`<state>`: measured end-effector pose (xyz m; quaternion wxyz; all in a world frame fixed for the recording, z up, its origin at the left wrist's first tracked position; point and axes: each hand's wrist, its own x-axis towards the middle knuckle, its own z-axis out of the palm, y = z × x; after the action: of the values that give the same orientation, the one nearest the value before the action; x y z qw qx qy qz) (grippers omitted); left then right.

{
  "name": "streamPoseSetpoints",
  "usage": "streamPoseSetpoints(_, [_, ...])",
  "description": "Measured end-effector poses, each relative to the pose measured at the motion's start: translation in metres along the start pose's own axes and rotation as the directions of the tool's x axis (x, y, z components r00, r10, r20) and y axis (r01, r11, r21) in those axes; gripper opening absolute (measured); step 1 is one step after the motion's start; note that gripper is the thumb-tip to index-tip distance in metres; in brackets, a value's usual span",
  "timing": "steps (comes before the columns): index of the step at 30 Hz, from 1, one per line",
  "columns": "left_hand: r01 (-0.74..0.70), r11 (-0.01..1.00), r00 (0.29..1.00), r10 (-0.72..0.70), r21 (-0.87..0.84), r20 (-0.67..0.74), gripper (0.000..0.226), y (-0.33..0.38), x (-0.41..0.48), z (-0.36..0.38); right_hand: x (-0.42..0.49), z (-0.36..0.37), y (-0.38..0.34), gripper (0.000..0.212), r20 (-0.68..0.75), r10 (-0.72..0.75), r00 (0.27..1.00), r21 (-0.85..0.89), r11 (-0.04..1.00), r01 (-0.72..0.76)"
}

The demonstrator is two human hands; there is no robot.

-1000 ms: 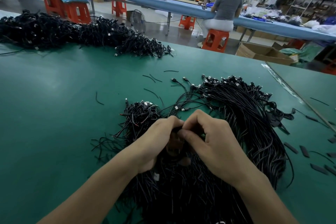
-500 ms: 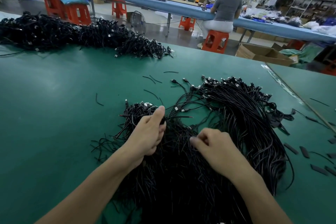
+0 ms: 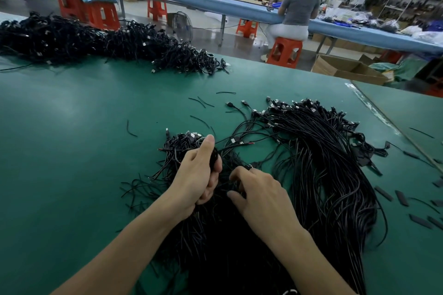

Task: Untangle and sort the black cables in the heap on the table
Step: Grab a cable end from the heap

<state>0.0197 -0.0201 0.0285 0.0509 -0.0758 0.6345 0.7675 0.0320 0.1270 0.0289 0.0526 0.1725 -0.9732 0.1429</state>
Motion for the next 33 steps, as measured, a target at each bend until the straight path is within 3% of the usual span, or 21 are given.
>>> streamPoseSetpoints(3, [0.01,1.0,1.0,-0.01,-0.014,-0.006,0.066,-0.001,-0.001,0.001,0.002,-0.001,0.0,0.013,-0.022,0.02,1.0,0.022,1.0,-0.019])
streamPoseSetpoints(7, [0.054,0.997,0.998,-0.055,-0.051,-0.027,0.073,-0.001,-0.002,0.002,0.001,-0.009,-0.001,0.017,-0.047,0.078,0.996,0.103,0.992,-0.073])
streamPoseSetpoints(11, [0.051,0.997,0.998,-0.049,-0.053,0.03,0.061,0.003,-0.003,-0.002,-0.003,-0.031,0.009,0.021,-0.17,0.118,0.978,0.272,0.96,-0.068])
streamPoseSetpoints(13, [0.035,0.997,0.992,-0.026,-0.068,0.127,0.056,0.006,-0.006,-0.003,-0.002,-0.044,0.013,0.023,-0.293,0.167,0.941,0.468,0.883,-0.011])
streamPoseSetpoints(15, [0.001,0.999,0.969,0.01,-0.045,0.247,0.047,0.01,-0.01,0.0,0.0,-0.051,0.012,0.026,-0.338,0.214,0.917,0.673,0.735,0.077])
streamPoseSetpoints(18, [-0.066,0.997,0.924,0.074,-0.032,0.375,0.029,0.014,-0.017,0.008,0.001,-0.048,0.001,0.025,-0.248,0.141,0.958,0.854,0.498,0.148])
streamPoseSetpoints(20, [-0.107,0.993,0.91,0.118,-0.049,0.398,0.032,0.015,-0.019,0.01,-0.001,-0.044,-0.003,0.024,-0.196,0.054,0.979,0.884,0.443,0.153])
streamPoseSetpoints(23, [-0.229,0.973,0.898,0.209,0.004,0.387,0.041,0.015,-0.021,0.009,-0.004,-0.046,0.001,0.029,-0.139,-0.007,0.99,0.867,0.483,0.125])
streamPoseSetpoints(28, [-0.326,0.944,0.916,0.3,0.058,0.265,0.045,0.014,-0.021,0.004,-0.011,-0.059,-0.001,0.022,-0.059,-0.073,0.996,0.702,0.706,0.093])
streamPoseSetpoints(33, [-0.364,0.93,0.913,0.344,0.058,0.219,0.046,0.013,-0.022,0.008,-0.012,-0.056,-0.01,0.022,-0.181,0.006,0.983,0.625,0.772,0.11])
